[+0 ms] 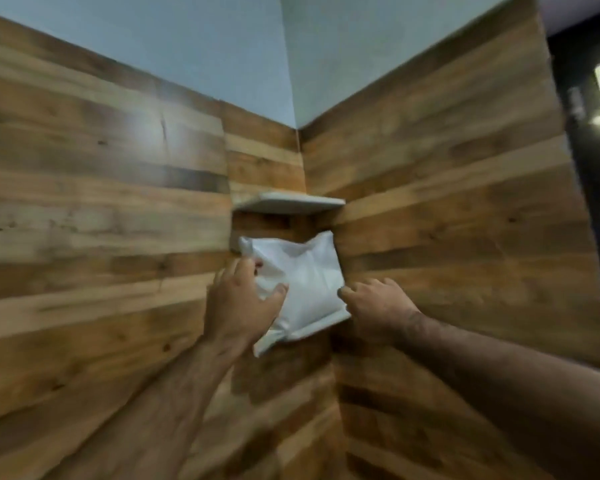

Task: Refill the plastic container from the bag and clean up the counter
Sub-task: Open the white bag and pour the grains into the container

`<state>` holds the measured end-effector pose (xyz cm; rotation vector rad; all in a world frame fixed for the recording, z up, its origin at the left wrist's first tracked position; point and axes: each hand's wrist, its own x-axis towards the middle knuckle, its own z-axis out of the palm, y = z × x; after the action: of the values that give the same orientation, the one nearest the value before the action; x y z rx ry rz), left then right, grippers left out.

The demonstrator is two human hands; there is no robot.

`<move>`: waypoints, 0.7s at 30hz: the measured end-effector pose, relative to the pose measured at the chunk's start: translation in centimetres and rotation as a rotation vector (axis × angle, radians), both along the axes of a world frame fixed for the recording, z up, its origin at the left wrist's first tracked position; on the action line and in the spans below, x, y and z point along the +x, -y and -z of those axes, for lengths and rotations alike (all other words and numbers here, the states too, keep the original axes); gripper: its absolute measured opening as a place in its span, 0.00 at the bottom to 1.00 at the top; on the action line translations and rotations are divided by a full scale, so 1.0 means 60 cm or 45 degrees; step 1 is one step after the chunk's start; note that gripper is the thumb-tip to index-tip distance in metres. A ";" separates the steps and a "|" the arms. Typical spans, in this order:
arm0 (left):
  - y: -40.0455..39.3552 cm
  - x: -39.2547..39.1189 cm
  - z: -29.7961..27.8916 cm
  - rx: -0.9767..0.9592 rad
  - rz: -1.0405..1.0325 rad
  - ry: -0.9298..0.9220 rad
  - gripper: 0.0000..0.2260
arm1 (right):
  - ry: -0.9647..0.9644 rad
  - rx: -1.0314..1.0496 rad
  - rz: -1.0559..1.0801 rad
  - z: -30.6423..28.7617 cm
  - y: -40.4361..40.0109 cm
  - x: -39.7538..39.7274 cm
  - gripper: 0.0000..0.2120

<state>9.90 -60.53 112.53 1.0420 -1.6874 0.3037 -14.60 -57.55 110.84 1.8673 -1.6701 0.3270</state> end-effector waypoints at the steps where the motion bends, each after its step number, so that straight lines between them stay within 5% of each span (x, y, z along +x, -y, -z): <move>1: 0.028 0.017 -0.021 -0.005 -0.006 -0.040 0.25 | -0.008 -0.043 0.034 -0.029 0.046 0.012 0.14; 8: 0.169 0.077 -0.133 0.173 -0.065 0.095 0.26 | 0.136 -0.111 0.168 -0.202 0.264 0.032 0.30; 12: 0.190 0.082 -0.147 0.202 -0.018 0.247 0.21 | 0.110 0.105 0.110 -0.225 0.312 0.027 0.15; 21: 0.202 0.031 -0.177 0.212 -0.007 0.250 0.09 | 0.288 -0.098 0.078 -0.199 0.327 0.026 0.11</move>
<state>11.76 -72.65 123.16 1.1698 -1.9123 0.2799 -13.04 -77.18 122.75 1.7725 -1.8313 0.5867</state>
